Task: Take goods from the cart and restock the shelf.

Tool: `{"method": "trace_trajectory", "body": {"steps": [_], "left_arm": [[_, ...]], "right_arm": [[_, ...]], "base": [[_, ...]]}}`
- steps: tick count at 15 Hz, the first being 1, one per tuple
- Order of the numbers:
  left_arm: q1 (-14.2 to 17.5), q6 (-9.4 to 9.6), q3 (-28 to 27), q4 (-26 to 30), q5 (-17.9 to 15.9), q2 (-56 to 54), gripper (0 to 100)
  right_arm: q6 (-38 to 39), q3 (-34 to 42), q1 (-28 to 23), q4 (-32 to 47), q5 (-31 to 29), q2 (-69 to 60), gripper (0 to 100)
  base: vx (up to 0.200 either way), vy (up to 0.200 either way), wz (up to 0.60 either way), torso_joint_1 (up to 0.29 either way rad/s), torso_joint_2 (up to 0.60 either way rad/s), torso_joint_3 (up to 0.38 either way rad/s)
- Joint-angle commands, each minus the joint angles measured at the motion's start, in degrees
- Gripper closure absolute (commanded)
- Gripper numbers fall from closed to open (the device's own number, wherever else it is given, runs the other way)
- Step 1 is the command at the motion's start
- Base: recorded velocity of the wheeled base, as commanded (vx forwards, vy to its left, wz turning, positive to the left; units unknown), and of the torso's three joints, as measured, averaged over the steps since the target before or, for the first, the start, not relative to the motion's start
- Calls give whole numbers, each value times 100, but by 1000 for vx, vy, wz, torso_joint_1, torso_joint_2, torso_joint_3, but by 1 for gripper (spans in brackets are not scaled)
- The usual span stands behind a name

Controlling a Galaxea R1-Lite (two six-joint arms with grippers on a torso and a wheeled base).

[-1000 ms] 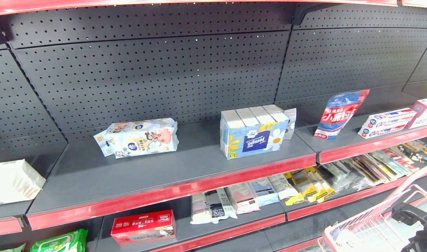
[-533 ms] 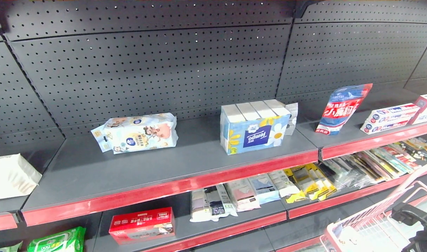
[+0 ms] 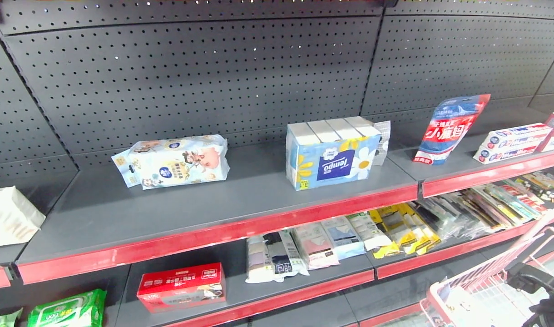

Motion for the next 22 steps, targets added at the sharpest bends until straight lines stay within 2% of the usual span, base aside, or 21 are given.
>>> {"method": "trace_trajectory", "body": {"steps": [1, 14, 17, 22], "left_arm": [[2, 2, 0, 0, 2, 2, 0], [2, 2, 0, 0, 2, 2, 0], [2, 2, 0, 0, 2, 2, 0], [2, 2, 0, 0, 2, 2, 0]], "right_arm": [[-22, 2, -15, -4, 1, -24, 0], [-109, -182, -24, -250, 10, 108, 0], [-109, -332, -41, -259, 300, 354, 0], [-127, -727, -164, -259, 405, 890, 0]], "base": [[0, 0, 0, -163, 344, 183], [0, 0, 0, -177, 402, 221], [0, 0, 0, -49, 115, 67], [0, 0, 0, 0, 0, 0]]}}
